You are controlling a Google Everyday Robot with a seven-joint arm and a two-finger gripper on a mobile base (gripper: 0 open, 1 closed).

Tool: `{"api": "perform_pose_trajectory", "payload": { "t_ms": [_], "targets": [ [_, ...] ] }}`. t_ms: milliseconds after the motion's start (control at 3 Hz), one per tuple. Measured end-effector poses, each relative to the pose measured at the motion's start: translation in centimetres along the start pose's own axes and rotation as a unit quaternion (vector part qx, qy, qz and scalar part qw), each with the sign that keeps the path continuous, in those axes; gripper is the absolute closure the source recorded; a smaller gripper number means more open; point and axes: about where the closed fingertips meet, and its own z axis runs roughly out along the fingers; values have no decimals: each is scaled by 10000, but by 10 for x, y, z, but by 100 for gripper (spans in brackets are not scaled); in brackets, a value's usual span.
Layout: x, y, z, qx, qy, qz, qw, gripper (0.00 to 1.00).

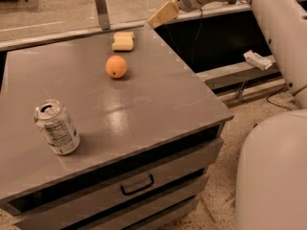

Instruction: Pick sponge

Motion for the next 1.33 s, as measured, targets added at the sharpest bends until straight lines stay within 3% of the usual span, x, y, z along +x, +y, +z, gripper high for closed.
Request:
{"api": "perform_pose_trajectory", "payload": {
  "t_ms": [667, 1000, 1333],
  "targets": [
    [15, -32, 59, 455, -341, 464, 9973, 0],
    [28, -37, 94, 523, -462, 700, 9951, 0],
    [38, -33, 126, 432, -560, 869, 9937, 0]
  ]
}}
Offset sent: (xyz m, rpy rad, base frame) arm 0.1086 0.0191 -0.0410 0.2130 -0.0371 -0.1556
